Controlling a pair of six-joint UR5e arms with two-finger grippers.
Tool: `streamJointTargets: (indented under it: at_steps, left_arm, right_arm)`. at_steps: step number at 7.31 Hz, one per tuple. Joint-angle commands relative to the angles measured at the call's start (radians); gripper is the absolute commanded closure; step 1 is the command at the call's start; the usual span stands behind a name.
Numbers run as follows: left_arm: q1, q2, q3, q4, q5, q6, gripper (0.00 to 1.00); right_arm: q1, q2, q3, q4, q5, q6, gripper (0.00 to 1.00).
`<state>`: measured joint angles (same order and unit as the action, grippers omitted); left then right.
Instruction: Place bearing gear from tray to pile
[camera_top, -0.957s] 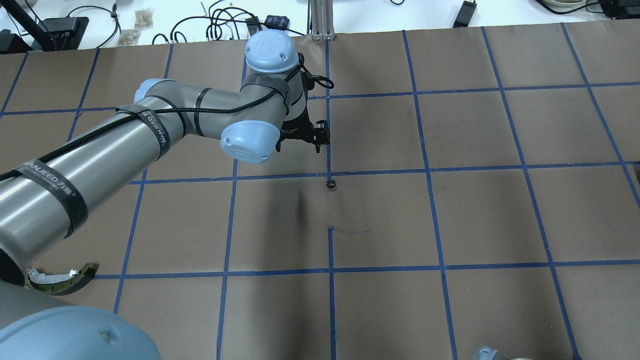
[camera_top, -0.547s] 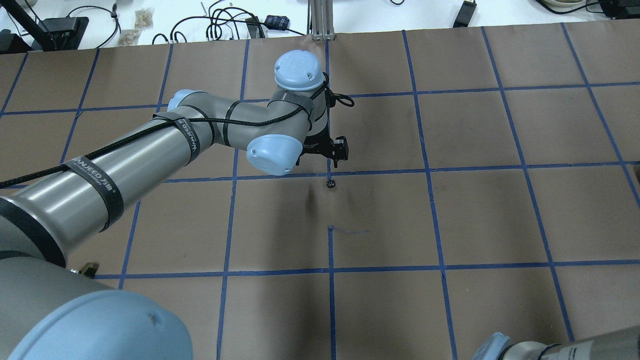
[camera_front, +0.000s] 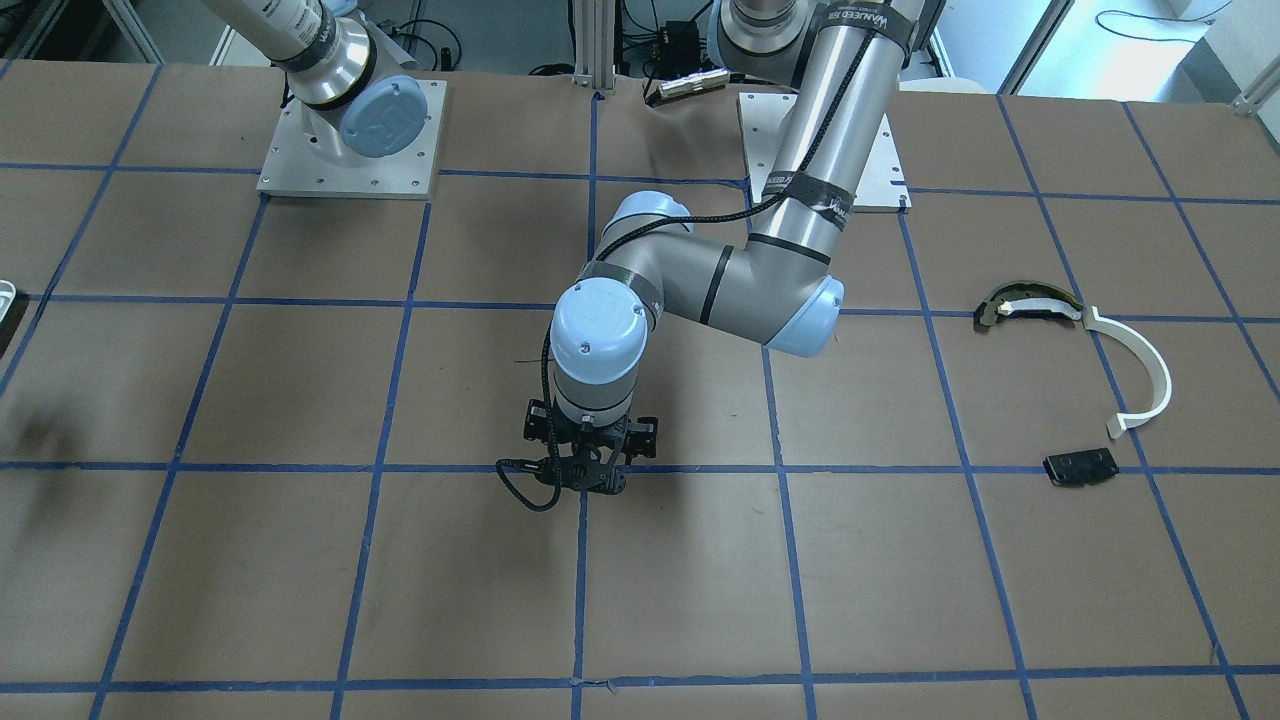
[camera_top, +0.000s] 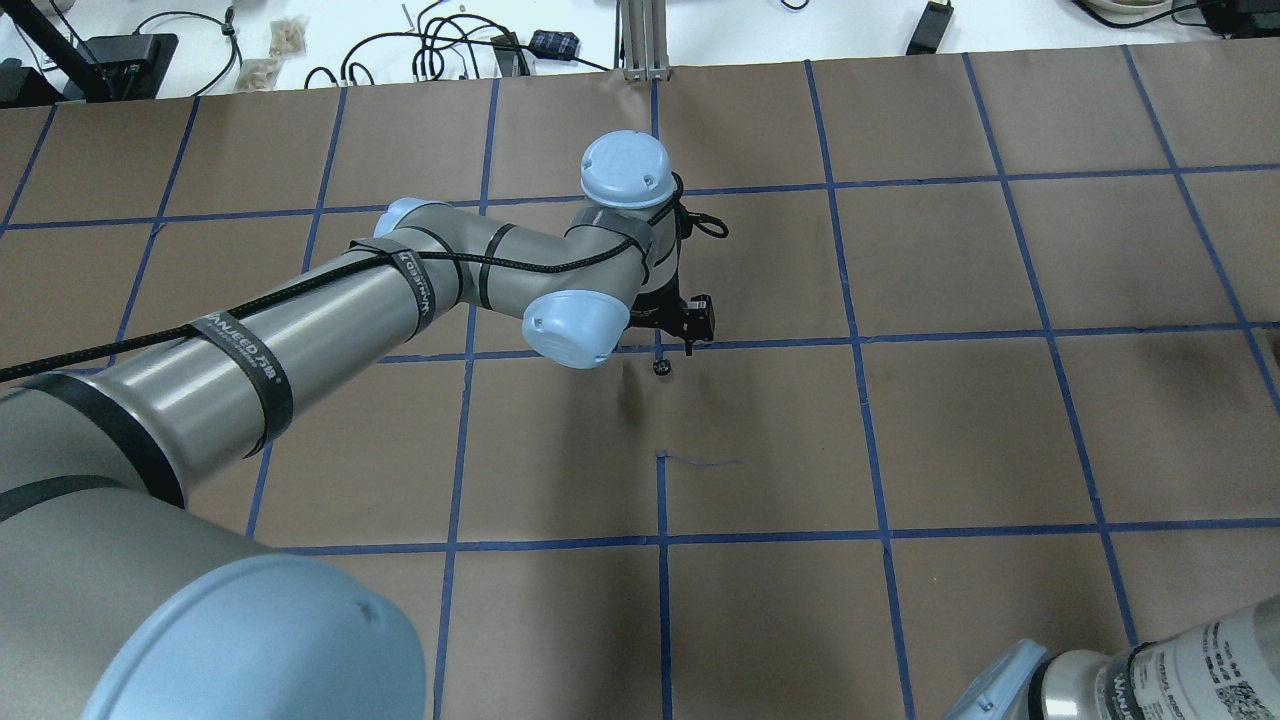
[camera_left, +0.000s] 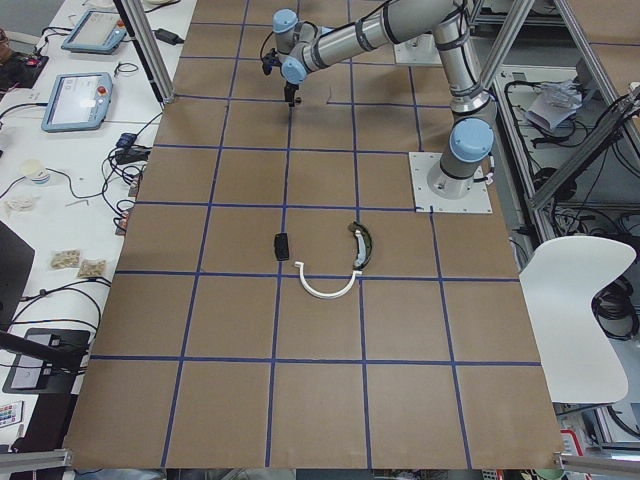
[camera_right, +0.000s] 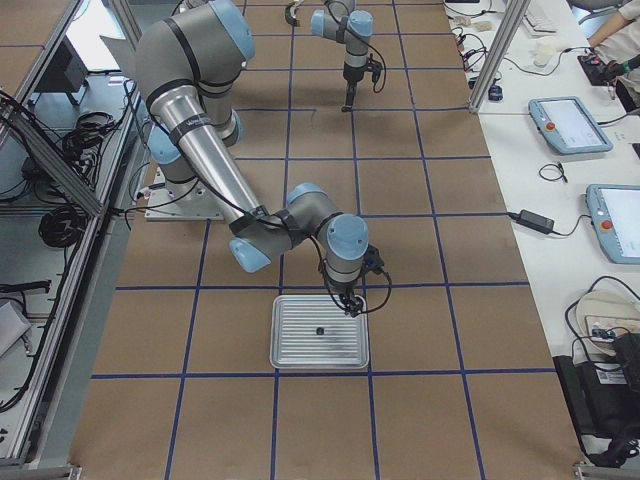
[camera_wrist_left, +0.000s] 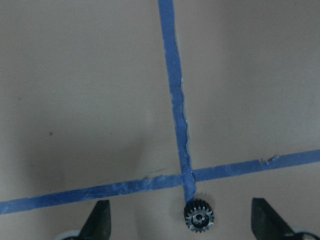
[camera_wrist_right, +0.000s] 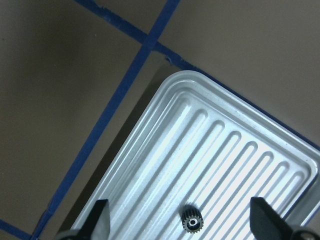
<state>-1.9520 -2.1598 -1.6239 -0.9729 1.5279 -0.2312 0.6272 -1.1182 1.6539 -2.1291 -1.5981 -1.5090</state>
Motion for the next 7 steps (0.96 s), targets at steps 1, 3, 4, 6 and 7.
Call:
streamJointTargets:
  at_steps: [1, 3, 4, 6, 7]
  left_arm:
    - [-0.014, -0.005, -0.005, 0.0, 0.0, 0.001, 0.0]
    - [-0.015, -0.006, -0.007, -0.003, 0.0, 0.004, 0.17]
    - [-0.015, -0.002, -0.005, -0.004, 0.001, 0.012, 0.53]
    - [-0.015, 0.0, -0.005, -0.001, 0.003, 0.016, 0.85]
    - [-0.015, -0.005, -0.005, 0.002, 0.003, 0.019, 1.0]
  right_arm:
    - [-0.014, 0.063, 0.001, -0.084, 0.004, -0.026, 0.04]
    - [-0.061, 0.078, 0.051, -0.107, 0.007, -0.066, 0.04]
    - [-0.063, 0.077, 0.096, -0.215, 0.0, -0.069, 0.08]
    - [-0.063, 0.077, 0.119, -0.252, -0.002, -0.069, 0.1]
    - [-0.063, 0.077, 0.118, -0.252, 0.0, -0.069, 0.11]
